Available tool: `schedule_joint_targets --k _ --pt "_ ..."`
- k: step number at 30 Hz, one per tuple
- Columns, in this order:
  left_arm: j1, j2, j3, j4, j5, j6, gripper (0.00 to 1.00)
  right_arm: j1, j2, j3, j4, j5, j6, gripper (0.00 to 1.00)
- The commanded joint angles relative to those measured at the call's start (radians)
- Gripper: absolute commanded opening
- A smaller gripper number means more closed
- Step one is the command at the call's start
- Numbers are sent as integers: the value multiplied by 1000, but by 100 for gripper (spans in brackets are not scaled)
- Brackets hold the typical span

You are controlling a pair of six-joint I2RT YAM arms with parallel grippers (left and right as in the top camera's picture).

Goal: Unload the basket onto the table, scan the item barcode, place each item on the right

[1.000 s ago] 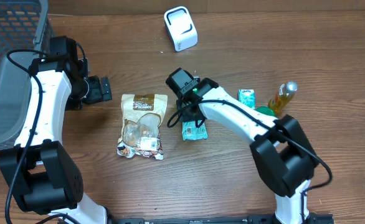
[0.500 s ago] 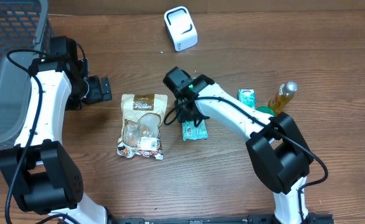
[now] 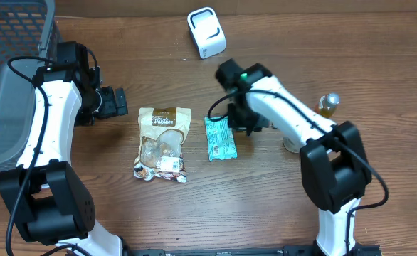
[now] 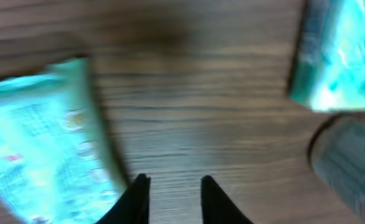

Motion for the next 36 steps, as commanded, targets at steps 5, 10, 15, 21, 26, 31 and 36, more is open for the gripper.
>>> schedule_joint_targets --k 5,10,15,21,26,31,36 --pt "3 14 21 1 8 7 99 -2 -31 -120 56 -78 8 24" --pt "3 14 21 1 8 7 100 30 -31 -202 130 -214 7 25" --pt "3 14 21 1 8 8 99 84 -31 -234 146 -324 7 27" --pt "3 14 21 1 8 8 100 166 -31 -231 154 -339 -24 32" --pt "3 14 21 1 8 7 100 164 -31 -155 124 -386 -108 33" --pt "3 14 21 1 8 7 100 127 -33 -10 -2 -386 -137 28" --pt "3 14 21 1 8 7 99 99 -33 38 48 -321 -162 22"
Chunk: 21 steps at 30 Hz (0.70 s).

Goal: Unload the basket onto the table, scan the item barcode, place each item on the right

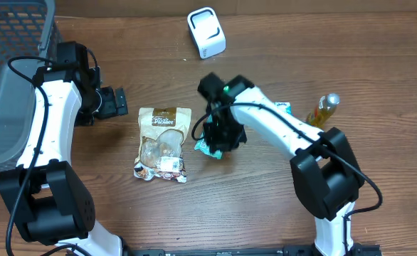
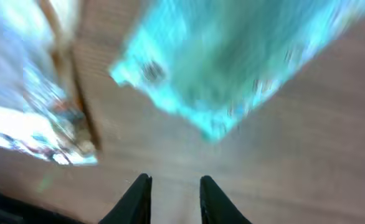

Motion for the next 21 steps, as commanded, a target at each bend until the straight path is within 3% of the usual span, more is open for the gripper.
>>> schedule_joint_targets --k 1,11,17,21 --pt "3 14 21 1 8 7 100 -22 -25 24 48 68 -33 22" --pt "3 14 21 1 8 8 100 -112 -17 -5 349 176 -32 20" --pt "3 14 21 1 8 7 99 -124 13 -5 364 175 -33 33" --pt "3 14 21 1 8 7 100 -124 37 -5 347 175 -33 33"
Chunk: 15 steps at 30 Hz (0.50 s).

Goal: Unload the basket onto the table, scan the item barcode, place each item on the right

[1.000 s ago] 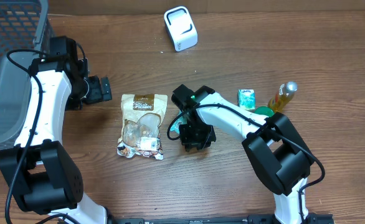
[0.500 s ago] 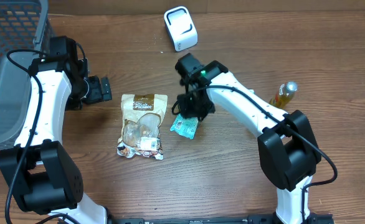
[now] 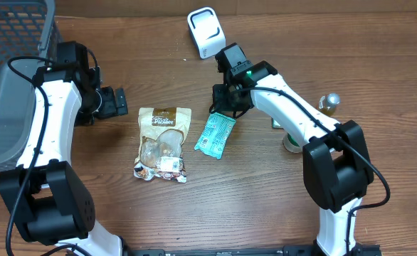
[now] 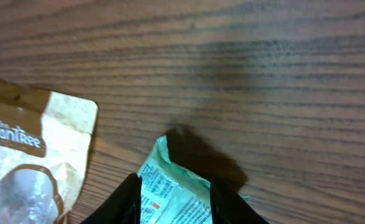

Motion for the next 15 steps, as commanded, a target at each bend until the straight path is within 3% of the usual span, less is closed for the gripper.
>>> schedule_joint_targets --k 1,10,15 --pt "3 14 21 1 8 7 100 4 30 -8 -8 6 -4 33" --pt "3 14 21 1 8 7 99 6 35 -31 -44 -2 -4 37" --pt "3 14 21 1 8 8 100 6 35 -76 17 -3 -4 38"
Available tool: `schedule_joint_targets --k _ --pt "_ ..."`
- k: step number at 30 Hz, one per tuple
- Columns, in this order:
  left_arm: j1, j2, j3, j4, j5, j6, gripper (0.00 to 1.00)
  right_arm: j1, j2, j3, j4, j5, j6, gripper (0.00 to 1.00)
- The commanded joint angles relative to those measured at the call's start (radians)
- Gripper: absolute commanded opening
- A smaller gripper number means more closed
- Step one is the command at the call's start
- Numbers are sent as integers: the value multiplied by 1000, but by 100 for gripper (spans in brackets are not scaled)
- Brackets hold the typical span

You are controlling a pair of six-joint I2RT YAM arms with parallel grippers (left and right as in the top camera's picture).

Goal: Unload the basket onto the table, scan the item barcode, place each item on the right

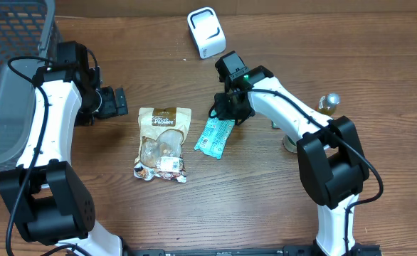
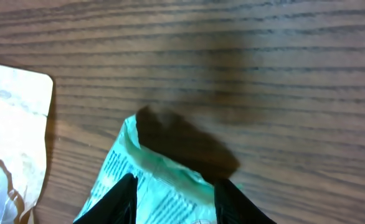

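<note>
A teal snack packet (image 1: 217,136) lies tilted on the wooden table, just right of a brown pouch (image 1: 162,142). My right gripper (image 1: 228,114) hangs over the packet's upper end. In the right wrist view the gripper (image 2: 174,199) is open, its black fingers (image 2: 123,198) straddling the printed teal packet (image 2: 164,186), whose end casts a dark shadow on the wood. The white scanner (image 1: 206,32) stands at the back of the table. My left gripper (image 1: 116,102) rests apart at the left, holding nothing and looking open.
A grey mesh basket (image 1: 9,78) fills the far left edge. A yellowish bottle (image 1: 327,104) and a small round item (image 1: 292,144) stand behind my right arm. Bare wood lies between the packet and the scanner.
My right gripper has moved slightly toward the packet, so its upper end now lies further in between the open fingers. The packet, the pouch and the left arm are where they were.
First the packet lay straight beside the pouch, with my right gripper to its right and its jaws narrow. Then the gripper was over the packet's lower left. After that the packet lay tilted, and the gripper stood wide open at its upper end, where it now straddles it.
</note>
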Motion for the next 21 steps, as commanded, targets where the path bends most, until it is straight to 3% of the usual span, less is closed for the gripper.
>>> schedule_joint_targets --k 1,6,15,21 --pt "3 14 21 1 8 7 100 5 5 -42 42 -2 -4 38" --pt "3 14 21 1 8 7 100 5 5 -69 47 -33 -4 38" --pt "3 14 21 1 8 7 100 5 5 -69 -128 -43 7 43" --pt "3 14 21 1 8 7 100 0 -4 -60 -155 -43 6 44"
